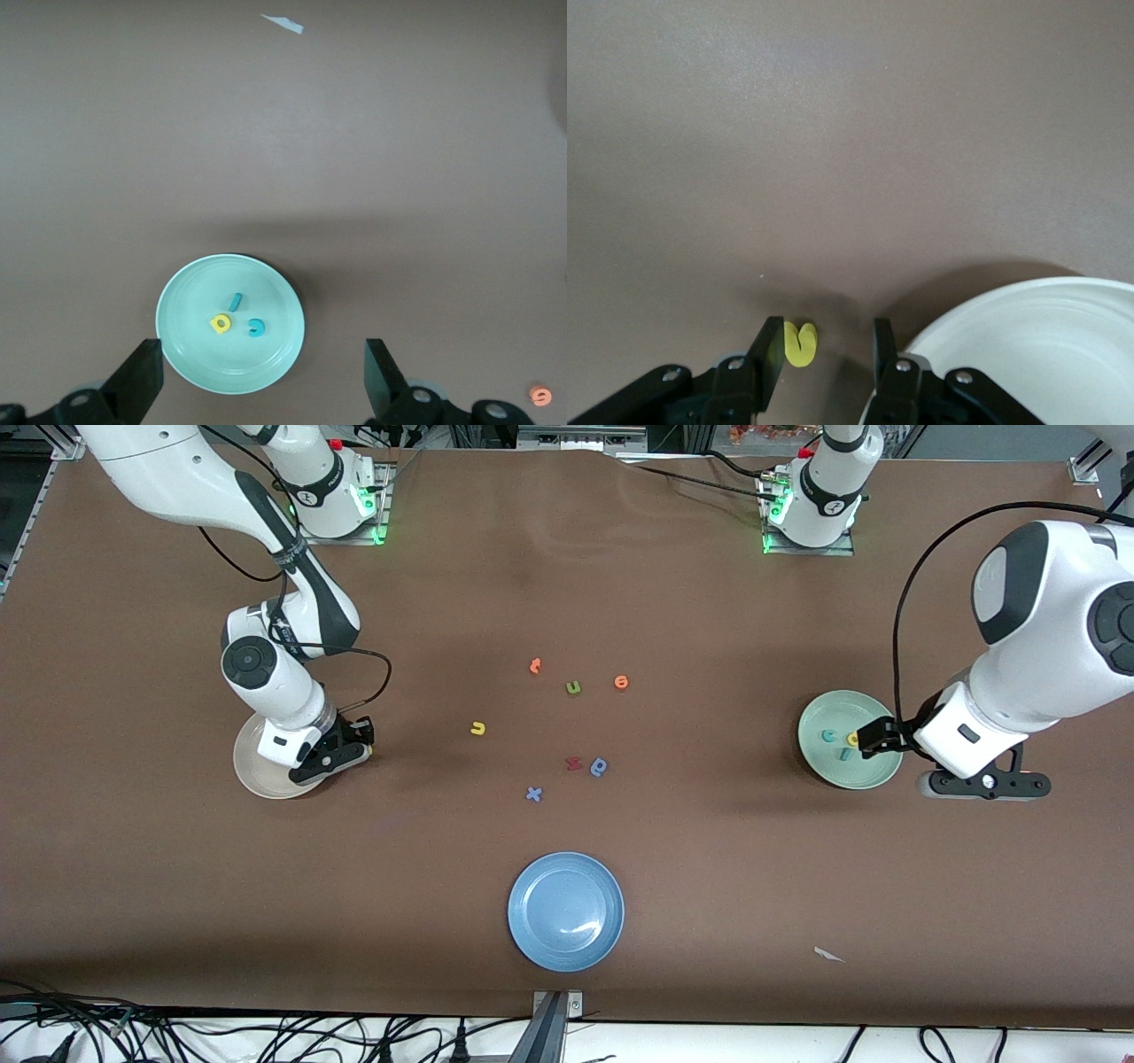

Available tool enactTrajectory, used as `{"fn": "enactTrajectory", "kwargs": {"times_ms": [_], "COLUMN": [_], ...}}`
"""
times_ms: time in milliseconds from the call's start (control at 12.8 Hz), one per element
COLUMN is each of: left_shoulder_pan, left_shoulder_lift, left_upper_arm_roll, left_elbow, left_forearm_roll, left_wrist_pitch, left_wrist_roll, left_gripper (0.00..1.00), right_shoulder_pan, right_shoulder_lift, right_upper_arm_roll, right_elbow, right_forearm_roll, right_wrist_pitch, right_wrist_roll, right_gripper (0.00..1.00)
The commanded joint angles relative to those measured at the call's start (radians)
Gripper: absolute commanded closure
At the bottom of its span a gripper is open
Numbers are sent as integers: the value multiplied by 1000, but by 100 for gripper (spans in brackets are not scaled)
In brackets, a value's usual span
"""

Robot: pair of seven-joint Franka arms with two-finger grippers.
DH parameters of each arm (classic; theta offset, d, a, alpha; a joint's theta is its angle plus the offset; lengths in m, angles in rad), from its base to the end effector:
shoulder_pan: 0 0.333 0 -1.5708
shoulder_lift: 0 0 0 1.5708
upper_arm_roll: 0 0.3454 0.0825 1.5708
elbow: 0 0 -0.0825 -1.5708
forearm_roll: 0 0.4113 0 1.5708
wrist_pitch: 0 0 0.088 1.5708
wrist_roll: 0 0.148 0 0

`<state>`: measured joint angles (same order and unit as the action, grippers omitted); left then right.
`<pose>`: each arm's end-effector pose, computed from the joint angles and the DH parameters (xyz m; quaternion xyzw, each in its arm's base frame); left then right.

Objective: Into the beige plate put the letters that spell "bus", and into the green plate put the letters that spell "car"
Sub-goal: 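Lower the yellow s onto the beige plate and open the right gripper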

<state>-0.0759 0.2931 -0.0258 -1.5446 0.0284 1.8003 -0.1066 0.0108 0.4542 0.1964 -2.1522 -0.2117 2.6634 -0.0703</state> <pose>0.6767 -0.0638 0.4598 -0.9998 0.0006 0.0175 0.0119 0.5900 0.1295 0.1580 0.9752 0.2180 0.0365 0.0069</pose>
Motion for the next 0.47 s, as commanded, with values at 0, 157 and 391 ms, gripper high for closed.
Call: {"fn": "enactTrajectory", "kwargs": {"times_ms": [0,157,391], "left_shoulder_pan": [62,64,65], "left_shoulder_lift": [-14,-12,-12], "left_upper_arm_roll": [-3,-5,-3], "left_elbow": [3,15,59], "left_forearm_roll": [-31,-33,-31], "left_wrist_pitch": [-10,-12,-12], "left_wrist_roll": [114,145,156], "left_gripper": [0,0,0], "right_shoulder_pan": [-5,0,15], "right_shoulder_lift": [12,18,20], "right_upper_arm_roll": [11,11,12], "right_elbow": [-1,-3,-9], "right_forearm_roll": [-3,-3,-3], "right_wrist_pitch": [12,12,12], "right_wrist_roll": [29,38,73], "right_gripper": [51,51,51]}}
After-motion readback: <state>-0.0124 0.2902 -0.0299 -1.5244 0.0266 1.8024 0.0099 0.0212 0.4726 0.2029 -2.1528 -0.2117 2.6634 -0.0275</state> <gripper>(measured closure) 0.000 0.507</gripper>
